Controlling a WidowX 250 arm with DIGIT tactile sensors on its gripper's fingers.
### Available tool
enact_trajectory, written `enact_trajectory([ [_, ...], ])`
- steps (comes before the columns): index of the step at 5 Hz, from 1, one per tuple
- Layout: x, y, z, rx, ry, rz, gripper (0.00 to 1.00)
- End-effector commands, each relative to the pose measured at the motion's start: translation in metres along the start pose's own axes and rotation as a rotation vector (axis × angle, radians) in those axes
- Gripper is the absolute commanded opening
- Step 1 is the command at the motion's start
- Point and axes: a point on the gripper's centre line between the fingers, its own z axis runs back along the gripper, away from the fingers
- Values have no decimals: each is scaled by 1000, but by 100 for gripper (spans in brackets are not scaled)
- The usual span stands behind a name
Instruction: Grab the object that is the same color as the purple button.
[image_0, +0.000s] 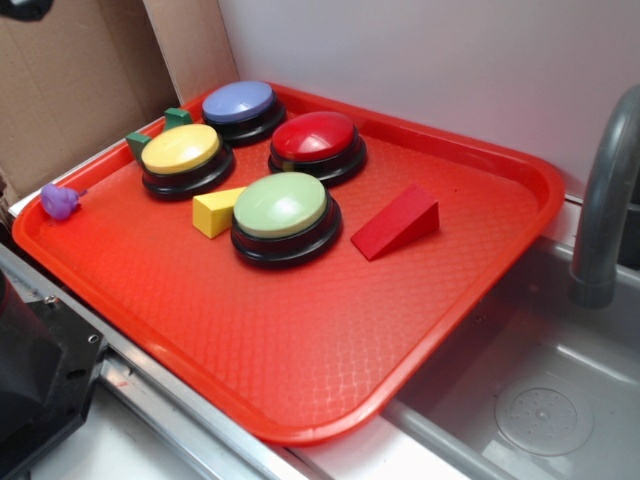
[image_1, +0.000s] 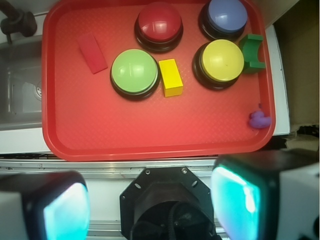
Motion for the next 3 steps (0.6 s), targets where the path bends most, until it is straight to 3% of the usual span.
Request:
enact_trajectory([
  [1, 0, 0, 0, 0, 0, 0, 100],
  [3, 11, 34, -22, 41, -29, 336, 100],
])
